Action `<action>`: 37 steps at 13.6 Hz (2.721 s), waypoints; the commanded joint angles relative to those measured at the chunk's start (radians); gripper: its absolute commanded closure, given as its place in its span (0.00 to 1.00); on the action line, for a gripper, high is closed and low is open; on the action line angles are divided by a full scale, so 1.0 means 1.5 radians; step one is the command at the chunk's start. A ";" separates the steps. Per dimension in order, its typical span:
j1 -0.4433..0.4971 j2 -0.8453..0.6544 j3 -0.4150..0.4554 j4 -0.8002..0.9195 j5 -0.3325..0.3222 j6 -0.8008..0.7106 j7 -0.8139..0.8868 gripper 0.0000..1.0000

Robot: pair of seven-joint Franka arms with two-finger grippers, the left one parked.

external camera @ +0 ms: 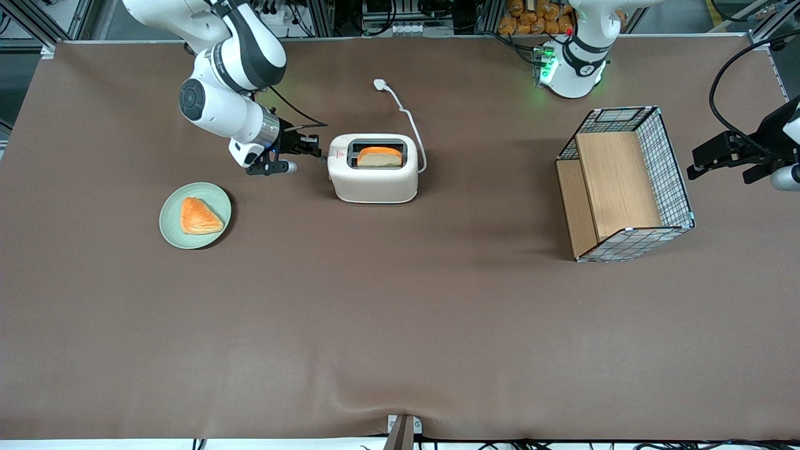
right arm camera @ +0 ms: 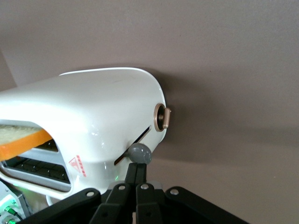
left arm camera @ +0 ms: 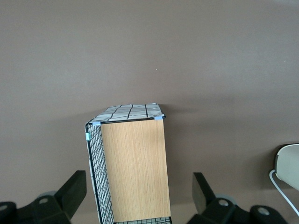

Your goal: Press toaster button with right arm

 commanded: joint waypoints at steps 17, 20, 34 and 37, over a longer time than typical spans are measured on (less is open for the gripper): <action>0.021 0.090 0.005 -0.003 0.089 0.120 -0.075 1.00; 0.049 0.118 0.010 -0.003 0.118 0.171 -0.081 1.00; 0.011 0.124 0.007 0.001 0.138 0.169 -0.187 1.00; -0.062 0.123 0.004 0.017 0.129 0.129 -0.236 0.91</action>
